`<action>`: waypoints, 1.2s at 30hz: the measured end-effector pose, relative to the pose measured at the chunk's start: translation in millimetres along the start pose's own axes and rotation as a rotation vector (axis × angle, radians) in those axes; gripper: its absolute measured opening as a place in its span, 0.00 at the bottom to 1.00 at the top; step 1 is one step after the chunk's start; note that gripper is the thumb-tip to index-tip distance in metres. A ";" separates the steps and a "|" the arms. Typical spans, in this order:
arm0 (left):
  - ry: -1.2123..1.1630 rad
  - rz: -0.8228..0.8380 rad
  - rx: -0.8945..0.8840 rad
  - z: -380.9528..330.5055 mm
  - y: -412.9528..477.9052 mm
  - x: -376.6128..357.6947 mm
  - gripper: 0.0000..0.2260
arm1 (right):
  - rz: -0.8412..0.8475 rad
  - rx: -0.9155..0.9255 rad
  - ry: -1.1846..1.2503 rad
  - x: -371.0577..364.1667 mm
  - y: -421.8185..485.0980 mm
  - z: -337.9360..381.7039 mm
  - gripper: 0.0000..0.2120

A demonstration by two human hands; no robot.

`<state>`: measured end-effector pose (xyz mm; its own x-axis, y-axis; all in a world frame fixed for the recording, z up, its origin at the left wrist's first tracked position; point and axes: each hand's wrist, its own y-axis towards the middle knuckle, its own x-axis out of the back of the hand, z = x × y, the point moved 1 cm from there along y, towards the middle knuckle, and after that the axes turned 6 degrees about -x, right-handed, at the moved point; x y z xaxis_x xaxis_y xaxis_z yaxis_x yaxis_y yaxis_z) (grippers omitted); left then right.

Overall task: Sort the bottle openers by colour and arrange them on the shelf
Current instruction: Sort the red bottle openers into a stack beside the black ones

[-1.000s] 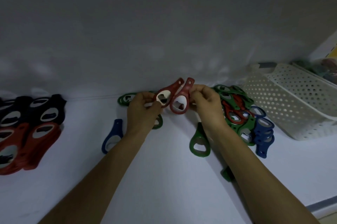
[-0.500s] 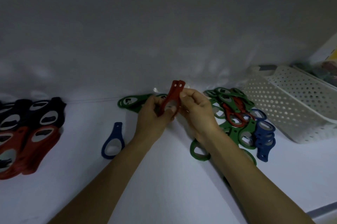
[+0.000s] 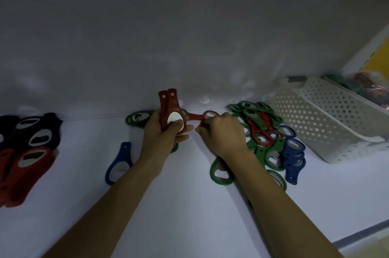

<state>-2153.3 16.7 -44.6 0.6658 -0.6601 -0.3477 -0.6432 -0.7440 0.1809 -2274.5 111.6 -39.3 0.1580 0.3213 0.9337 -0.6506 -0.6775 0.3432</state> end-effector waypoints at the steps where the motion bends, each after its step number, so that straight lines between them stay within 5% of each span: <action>1: 0.016 0.013 -0.006 -0.2 -0.4 0.1 0.14 | -0.011 0.036 -0.029 0.9 -0.9 1.5 0.17; 5: 0.047 0.054 -0.011 -1.4 -0.9 0.1 0.12 | -0.194 0.153 -0.061 10.1 -2.4 2.7 0.09; 9: 0.062 0.048 -0.021 0.9 1.3 -0.1 0.12 | -0.412 -0.116 0.543 13.9 -2.6 -6.9 0.08; 12: 0.120 0.040 -0.025 2.5 1.8 -0.8 0.12 | -0.323 -0.385 1.037 14.0 -1.4 -9.0 0.10; 15: 0.149 0.013 -0.022 3.2 2.8 -1.9 0.10 | -0.277 -0.479 1.243 19.5 -0.2 -9.1 0.12; 17: 0.114 0.013 0.006 1.2 3.1 -1.3 0.04 | -0.206 -0.438 1.341 21.1 -1.5 -6.7 0.13; 21: 0.274 0.211 -0.035 0.1 -2.0 -3.9 0.14 | -0.136 -0.243 1.327 21.9 -6.2 8.2 0.08; 24: 0.291 0.170 -0.063 3.8 -3.1 -6.1 0.11 | -0.079 -0.279 1.511 19.0 -4.6 16.0 0.07; 27: 0.143 0.034 -0.044 1.8 -0.6 -1.3 0.07 | -0.115 -0.188 0.903 4.7 -1.0 7.4 0.14; 29: 0.091 -0.004 -0.041 0.3 0.6 0.2 0.08 | 0.029 -0.027 0.459 -6.7 0.3 6.3 0.19; 31: 0.087 -0.025 -0.047 1.1 0.9 -0.7 0.08 | 0.095 0.051 0.294 -11.5 2.2 8.6 0.15; 36: -0.025 -0.052 -0.016 -1.4 0.0 -3.9 0.08 | -0.044 0.137 0.207 -10.2 2.7 10.4 0.11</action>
<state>-2155.3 19.1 -41.9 0.6885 -0.6175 -0.3803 -0.6013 -0.7792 0.1765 -2270.1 99.7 -46.8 0.0196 0.4718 0.8815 -0.5372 -0.7386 0.4073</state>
